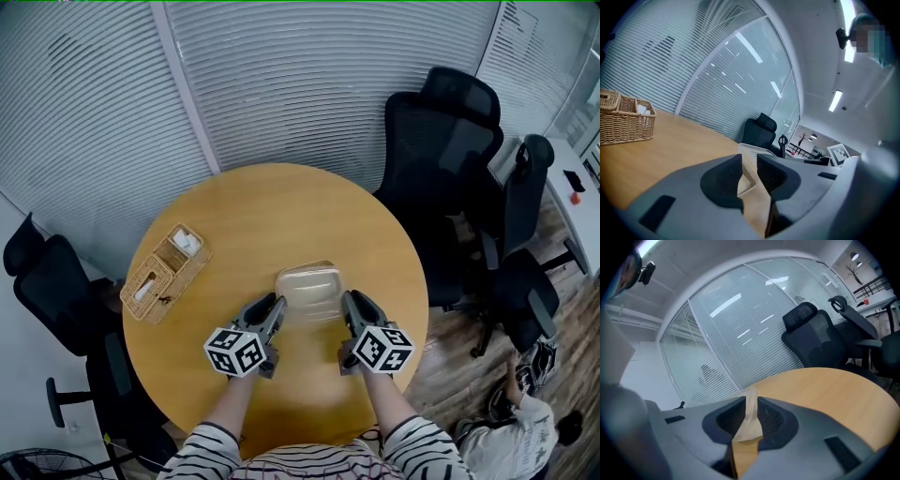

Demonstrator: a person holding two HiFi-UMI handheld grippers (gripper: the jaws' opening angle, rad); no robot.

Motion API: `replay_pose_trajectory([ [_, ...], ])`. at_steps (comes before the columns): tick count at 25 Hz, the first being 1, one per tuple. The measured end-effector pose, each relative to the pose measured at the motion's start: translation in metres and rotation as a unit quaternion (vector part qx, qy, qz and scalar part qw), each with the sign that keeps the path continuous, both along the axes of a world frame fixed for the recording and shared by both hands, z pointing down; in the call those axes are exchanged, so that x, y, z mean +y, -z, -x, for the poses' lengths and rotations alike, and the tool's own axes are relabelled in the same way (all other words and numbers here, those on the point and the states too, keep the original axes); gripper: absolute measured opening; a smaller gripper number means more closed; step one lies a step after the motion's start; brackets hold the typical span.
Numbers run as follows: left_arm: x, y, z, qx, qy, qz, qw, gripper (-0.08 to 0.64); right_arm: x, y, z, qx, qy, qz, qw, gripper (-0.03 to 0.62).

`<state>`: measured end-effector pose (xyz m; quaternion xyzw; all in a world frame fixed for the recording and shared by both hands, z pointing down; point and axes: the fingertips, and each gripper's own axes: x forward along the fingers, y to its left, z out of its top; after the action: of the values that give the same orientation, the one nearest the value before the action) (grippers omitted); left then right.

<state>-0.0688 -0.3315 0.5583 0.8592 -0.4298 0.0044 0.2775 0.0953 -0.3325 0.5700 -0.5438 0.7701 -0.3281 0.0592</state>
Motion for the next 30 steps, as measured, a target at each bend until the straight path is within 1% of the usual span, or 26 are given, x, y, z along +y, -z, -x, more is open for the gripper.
replay_pose_trajectory([
  [1,0.004,0.005,0.001,0.001,0.000,-0.006,1.0000,0.106,0.006,0.005,0.000,-0.004,-0.004,-0.004,1.000,0.088],
  [4,0.017,0.018,0.004,0.007,-0.005,-0.019,0.9998,0.089,0.024,0.019,-0.001,-0.012,-0.016,-0.015,1.000,0.077],
  [6,0.027,0.027,0.006,0.014,-0.007,-0.026,0.9995,0.075,0.037,0.028,-0.001,-0.012,-0.025,-0.022,0.999,0.052],
  [11,0.055,0.048,0.010,0.026,-0.018,-0.045,0.9985,0.070,0.070,0.047,0.002,-0.014,-0.040,-0.037,0.998,0.049],
  [18,0.098,0.067,0.015,0.032,-0.032,-0.058,0.9973,0.063,0.118,0.071,0.007,-0.018,-0.055,-0.053,0.997,0.046],
  [23,0.129,0.078,0.017,0.040,-0.043,-0.066,0.9961,0.058,0.158,0.075,0.010,-0.020,-0.070,-0.053,0.996,0.046],
  [30,0.174,0.094,0.017,0.043,-0.074,-0.082,0.9929,0.056,0.212,0.080,0.013,-0.025,-0.095,-0.056,0.994,0.044],
])
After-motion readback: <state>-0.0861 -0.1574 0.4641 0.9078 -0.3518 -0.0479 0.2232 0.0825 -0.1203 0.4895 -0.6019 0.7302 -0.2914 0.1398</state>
